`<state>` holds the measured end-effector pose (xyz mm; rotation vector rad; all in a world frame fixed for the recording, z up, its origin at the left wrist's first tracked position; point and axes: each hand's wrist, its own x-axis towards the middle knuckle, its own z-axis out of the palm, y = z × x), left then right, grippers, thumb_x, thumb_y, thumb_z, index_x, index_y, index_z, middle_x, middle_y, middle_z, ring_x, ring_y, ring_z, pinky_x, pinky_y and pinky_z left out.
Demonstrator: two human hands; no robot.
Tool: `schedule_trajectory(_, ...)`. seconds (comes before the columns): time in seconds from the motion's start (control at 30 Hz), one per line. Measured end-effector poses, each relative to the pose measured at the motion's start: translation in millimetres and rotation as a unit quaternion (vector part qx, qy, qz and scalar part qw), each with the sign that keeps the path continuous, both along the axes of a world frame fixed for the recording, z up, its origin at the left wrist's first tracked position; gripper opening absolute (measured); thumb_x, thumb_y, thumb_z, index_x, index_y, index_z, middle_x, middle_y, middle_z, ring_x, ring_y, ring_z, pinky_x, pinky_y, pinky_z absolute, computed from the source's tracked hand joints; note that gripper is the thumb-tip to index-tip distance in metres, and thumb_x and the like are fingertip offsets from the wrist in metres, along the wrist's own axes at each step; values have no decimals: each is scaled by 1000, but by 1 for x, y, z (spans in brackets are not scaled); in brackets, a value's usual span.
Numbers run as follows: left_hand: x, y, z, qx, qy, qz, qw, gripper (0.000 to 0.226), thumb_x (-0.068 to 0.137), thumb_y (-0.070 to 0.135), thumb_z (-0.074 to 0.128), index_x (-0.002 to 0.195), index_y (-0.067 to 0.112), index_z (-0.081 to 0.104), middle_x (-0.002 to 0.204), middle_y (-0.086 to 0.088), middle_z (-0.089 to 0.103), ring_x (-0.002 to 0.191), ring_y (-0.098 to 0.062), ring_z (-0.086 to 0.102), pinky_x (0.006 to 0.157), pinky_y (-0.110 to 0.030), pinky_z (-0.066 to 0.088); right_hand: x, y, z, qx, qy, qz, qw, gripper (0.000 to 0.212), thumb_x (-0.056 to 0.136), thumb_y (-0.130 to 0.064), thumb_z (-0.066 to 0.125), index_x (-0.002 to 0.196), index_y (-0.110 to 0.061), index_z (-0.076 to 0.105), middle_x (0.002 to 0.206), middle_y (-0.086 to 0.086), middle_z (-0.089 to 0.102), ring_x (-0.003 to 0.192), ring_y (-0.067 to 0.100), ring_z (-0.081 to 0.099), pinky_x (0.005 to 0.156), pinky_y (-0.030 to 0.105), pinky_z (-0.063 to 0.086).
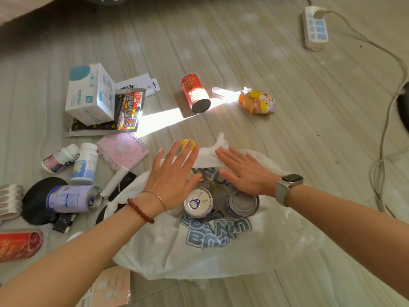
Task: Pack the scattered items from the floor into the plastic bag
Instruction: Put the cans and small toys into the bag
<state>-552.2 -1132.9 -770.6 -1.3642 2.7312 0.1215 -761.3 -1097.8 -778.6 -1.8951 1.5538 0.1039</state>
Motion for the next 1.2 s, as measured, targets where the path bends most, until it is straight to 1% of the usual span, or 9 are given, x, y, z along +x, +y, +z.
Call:
schedule_trajectory(0.07, -2, 0, -16, 162, -9, 53, 985, 57, 94, 48, 10, 145, 23, 14, 154, 1, 20, 141, -22, 19, 112, -42, 19, 9, -4, -12, 95, -2, -7, 995, 54, 96, -50, 11, 146, -31, 5, 157, -7, 2, 144, 16, -3, 116, 48, 0)
schedule_trajectory(0.17, 8, 3, -31, 354, 58, 90, 929, 46, 98, 40, 17, 135, 25, 39, 141, 0, 46, 128, -19, 42, 105, -30, 32, 11, 1, -24, 166, -21, 13, 986, 55, 94, -54, 7, 145, -34, 15, 156, -10, 12, 144, 14, 1, 116, 47, 0)
schedule_trajectory(0.33, 21, -24, -42, 80, 141, 52, 985, 54, 84, 50, 29, 107, 15, 63, 111, -7, 65, 105, -30, 58, 88, -40, 46, -6, -5, -16, 70, -39, -1, 997, 54, 94, -54, 19, 128, -26, 51, 136, -2, 50, 131, 18, 35, 106, 46, 27)
schedule_trajectory(0.5, -11, -70, -55, 157, 17, 47, 986, 66, 89, 44, 47, 144, 33, 12, 156, 3, 6, 143, -25, 1, 114, -45, 17, -28, -33, -25, -177, -49, -145, 972, 35, 91, -28, 48, 124, -18, 55, 127, 5, 54, 119, 24, 45, 96, 39, 36)
schedule_trajectory(0.63, -30, -79, -68, 141, 82, 107, 981, 59, 85, 42, 54, 138, 27, 32, 148, -3, 27, 141, -23, 16, 111, -41, 21, -69, -77, -45, -285, 101, -196, 933, 52, 80, -14, 60, 129, -5, 46, 139, 17, 43, 121, 37, 44, 85, 52, 46)
schedule_trajectory(0.8, -47, -80, -73, 148, 130, 169, 966, 55, 84, 46, 55, 131, 21, 41, 138, -3, 45, 134, -23, 32, 103, -41, 34, -96, -120, -63, -151, 163, -217, 951, 82, 86, -32, 56, 147, -15, 3, 156, 10, -3, 143, 30, 6, 111, 54, 17)
schedule_trajectory(0.9, -48, -82, -70, 158, 112, 171, 966, 53, 84, 47, 54, 130, 24, 41, 133, -2, 49, 121, -24, 45, 96, -38, 39, -94, -118, -62, -185, 201, -229, 934, 72, 83, -38, 58, 141, -12, 24, 148, 16, 24, 128, 34, 34, 102, 50, 27)
schedule_trajectory(1.0, -48, -80, -71, 154, 119, 179, 964, 52, 84, 47, 54, 129, 24, 41, 133, -1, 49, 120, -23, 45, 95, -37, 39, -90, -109, -63, -326, 269, -217, 880, 40, 82, -39, 51, 99, -5, 61, 102, 16, 56, 87, 33, 54, 74, 41, 38)
schedule_trajectory(1.2, -47, -74, -67, 181, 128, 181, 958, 50, 83, 45, 56, 127, 25, 42, 128, -1, 50, 115, -25, 47, 90, -35, 38, -88, -86, -63, -139, 109, -258, 950, 59, 77, -32, 65, 124, -9, 38, 135, 15, 32, 108, 40, 46, 77, 43, 43)
